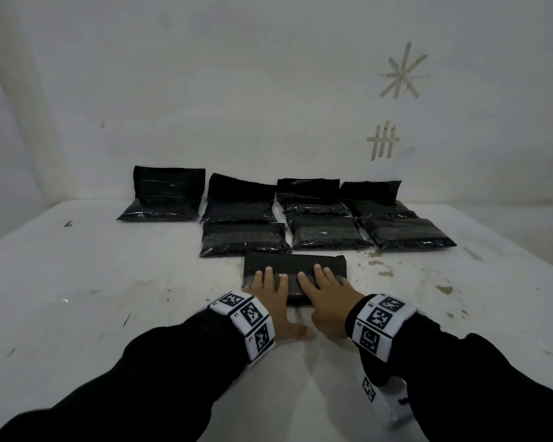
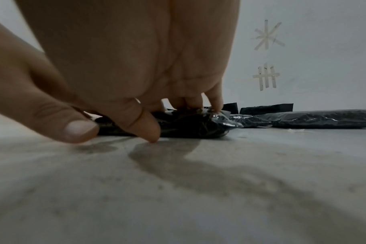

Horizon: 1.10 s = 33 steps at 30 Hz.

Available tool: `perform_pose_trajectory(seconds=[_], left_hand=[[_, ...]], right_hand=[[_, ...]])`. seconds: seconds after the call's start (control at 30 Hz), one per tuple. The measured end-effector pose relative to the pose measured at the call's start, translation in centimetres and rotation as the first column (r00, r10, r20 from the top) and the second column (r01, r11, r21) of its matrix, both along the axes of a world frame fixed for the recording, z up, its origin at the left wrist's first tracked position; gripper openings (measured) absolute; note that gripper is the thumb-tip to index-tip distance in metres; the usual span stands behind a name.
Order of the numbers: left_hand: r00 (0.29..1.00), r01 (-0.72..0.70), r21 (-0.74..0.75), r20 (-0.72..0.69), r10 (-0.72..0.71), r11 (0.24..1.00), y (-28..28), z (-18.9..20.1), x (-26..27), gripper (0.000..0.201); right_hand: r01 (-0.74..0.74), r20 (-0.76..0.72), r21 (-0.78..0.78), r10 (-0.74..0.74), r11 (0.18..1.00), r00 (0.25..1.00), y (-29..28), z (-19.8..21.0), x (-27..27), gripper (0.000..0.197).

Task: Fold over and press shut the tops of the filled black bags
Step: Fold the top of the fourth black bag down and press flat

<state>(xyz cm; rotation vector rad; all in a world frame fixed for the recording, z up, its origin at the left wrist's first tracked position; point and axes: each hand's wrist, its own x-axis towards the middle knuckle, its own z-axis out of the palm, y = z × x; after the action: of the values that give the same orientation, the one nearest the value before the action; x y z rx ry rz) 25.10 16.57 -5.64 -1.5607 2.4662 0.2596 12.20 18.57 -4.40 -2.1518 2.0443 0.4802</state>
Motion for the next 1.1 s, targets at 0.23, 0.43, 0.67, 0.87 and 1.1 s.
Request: perform_pose_trajectory(seconds=[0.23,0.43,0.67,0.87,1.1], left_hand=[[0.999,0.043,-0.065,0.03,-0.041,0.997,-0.1,-0.1,-0.3,0.115],[0.999,0.049,-0.035,-0.007,-0.049,0.998,-0.3,-0.5,-0.2,0.118],[0.998,0.051,-0.036,-0.037,-0.053,0.998,-0.3,-0.5,-0.3,0.122],[0.998,0.054,-0.016,-0.028,-0.054,0.998,-0.2,-0.3,-0.3,0.123],[0.997,0.028,0.003,-0.066,-0.028,1.0,-0.1,-0.2,-0.4,0.122]], right_hand=[[-0.023,0.087,-0.015,0.024,1.0,0.996,0.0,0.0,0.3,0.097],[-0.071,-0.061,-0.022,0.069,0.997,0.996,-0.1,-0.1,0.7,0.089],[-0.066,-0.055,0.023,0.068,0.998,0.996,0.1,0.1,0.9,0.1],[-0.078,-0.034,-0.002,0.078,0.997,0.996,0.2,0.2,1.3,0.088],[-0.084,-0.027,-0.009,0.083,0.996,0.996,0.1,-0.1,0.8,0.094]])
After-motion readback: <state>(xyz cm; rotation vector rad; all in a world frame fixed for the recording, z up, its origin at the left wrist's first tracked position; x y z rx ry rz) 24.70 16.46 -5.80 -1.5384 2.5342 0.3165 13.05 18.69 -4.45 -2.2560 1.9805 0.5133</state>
